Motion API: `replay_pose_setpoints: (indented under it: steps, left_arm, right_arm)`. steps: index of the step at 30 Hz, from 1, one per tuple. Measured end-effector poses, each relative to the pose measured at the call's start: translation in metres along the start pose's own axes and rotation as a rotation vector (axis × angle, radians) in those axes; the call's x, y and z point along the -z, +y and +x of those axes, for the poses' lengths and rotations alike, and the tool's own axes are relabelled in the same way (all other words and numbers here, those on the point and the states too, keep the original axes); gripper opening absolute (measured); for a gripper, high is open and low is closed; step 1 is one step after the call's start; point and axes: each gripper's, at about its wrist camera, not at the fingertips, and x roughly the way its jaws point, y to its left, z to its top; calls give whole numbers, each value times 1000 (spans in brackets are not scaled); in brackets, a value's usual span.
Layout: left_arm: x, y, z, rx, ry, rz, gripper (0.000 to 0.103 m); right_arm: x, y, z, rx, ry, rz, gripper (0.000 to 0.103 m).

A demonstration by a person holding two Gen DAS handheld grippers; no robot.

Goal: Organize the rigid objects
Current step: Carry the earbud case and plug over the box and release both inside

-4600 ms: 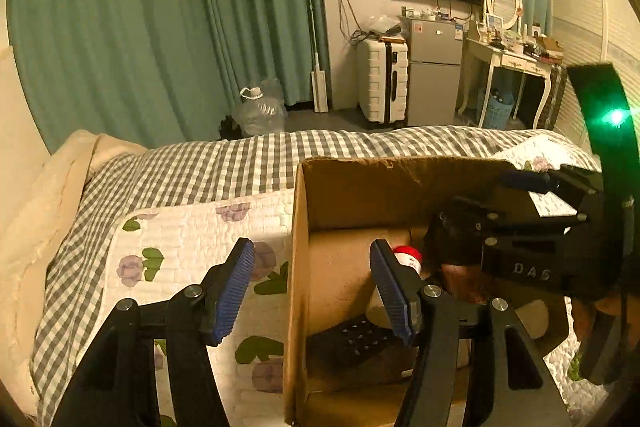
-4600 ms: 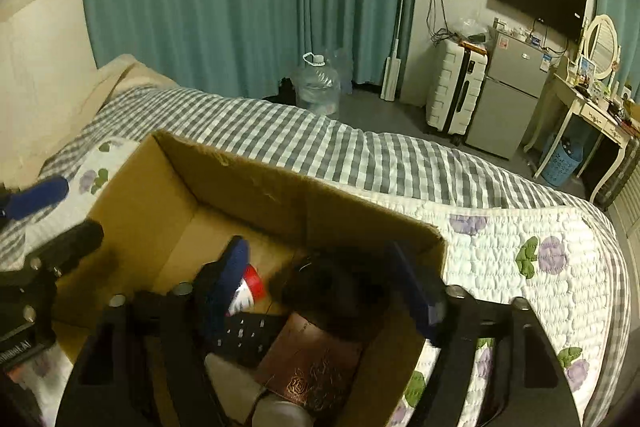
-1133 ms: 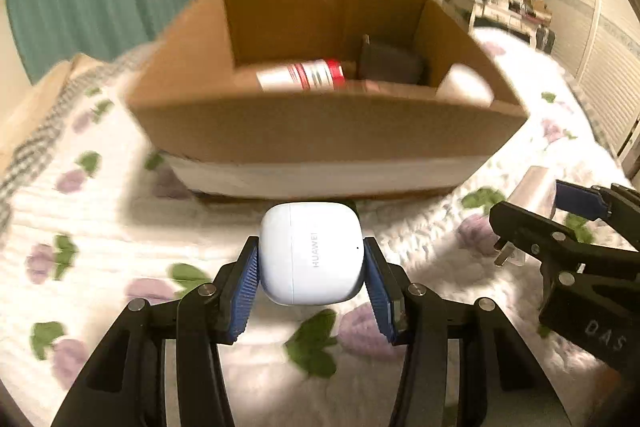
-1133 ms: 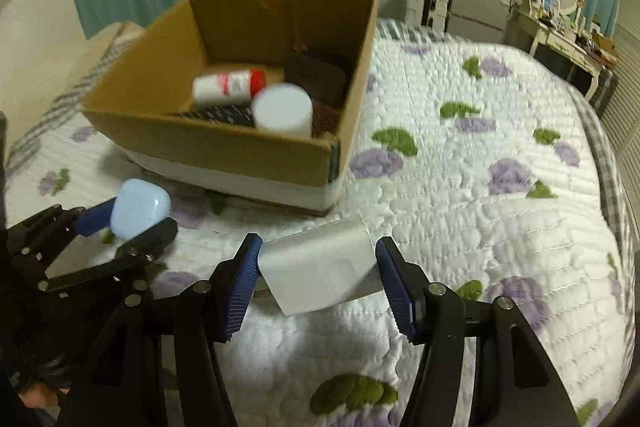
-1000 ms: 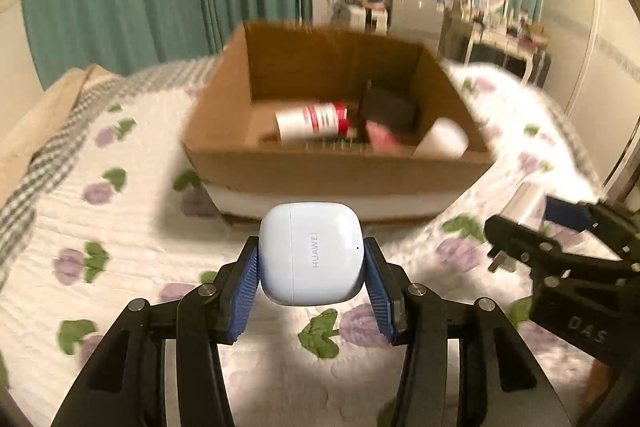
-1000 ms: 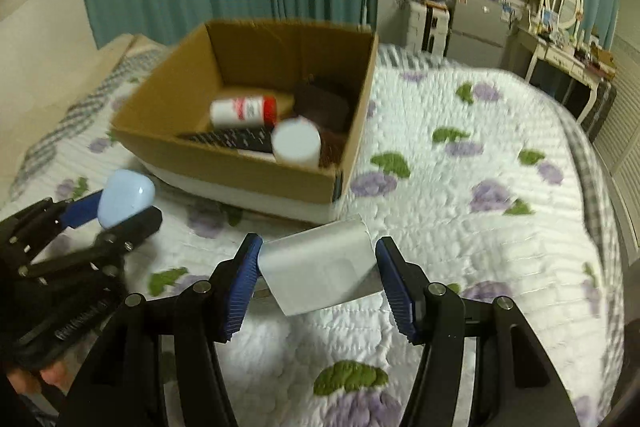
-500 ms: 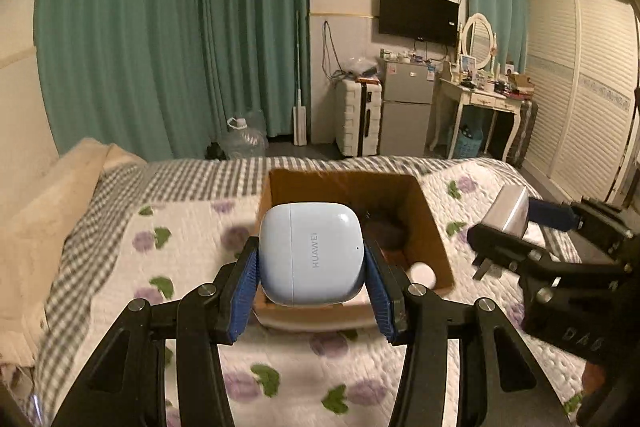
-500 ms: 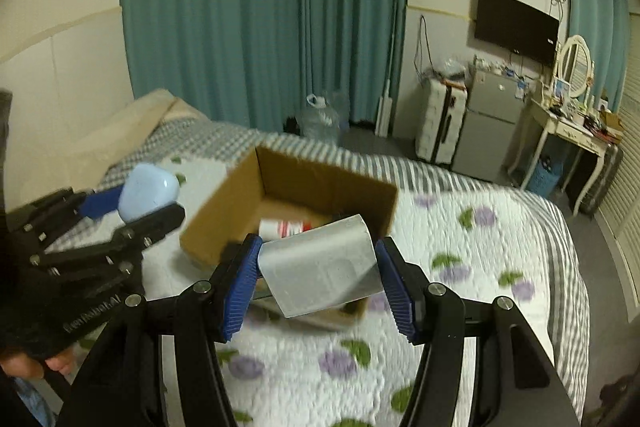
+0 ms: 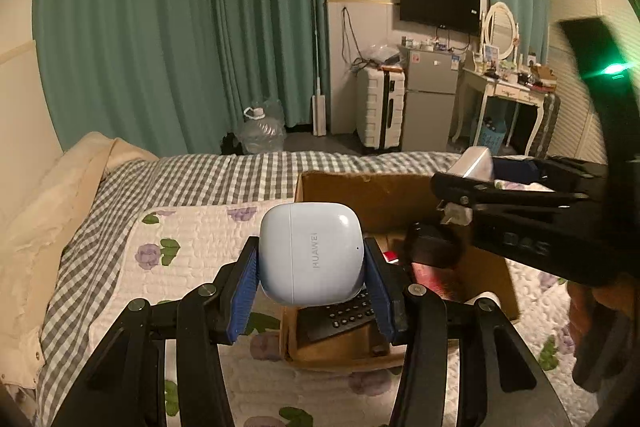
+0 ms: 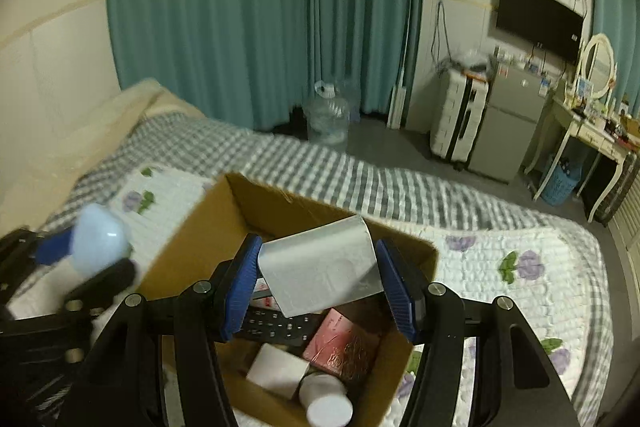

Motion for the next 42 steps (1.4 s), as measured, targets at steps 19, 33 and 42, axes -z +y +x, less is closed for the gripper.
replay_pose_setpoints:
  steps: [19,33,42]
  left_arm:
    - [-10,-24,26,26,32,34,51]
    - [-10,-43,94,87,109,14,53]
    - [-6,-32,104,-8,167,-3,62]
  right_arm:
    - [17,-49,5,56,17,106,75]
    - [24,-76,2,85,16,156,78]
    - [28,-74,-2,76,12,159,78]
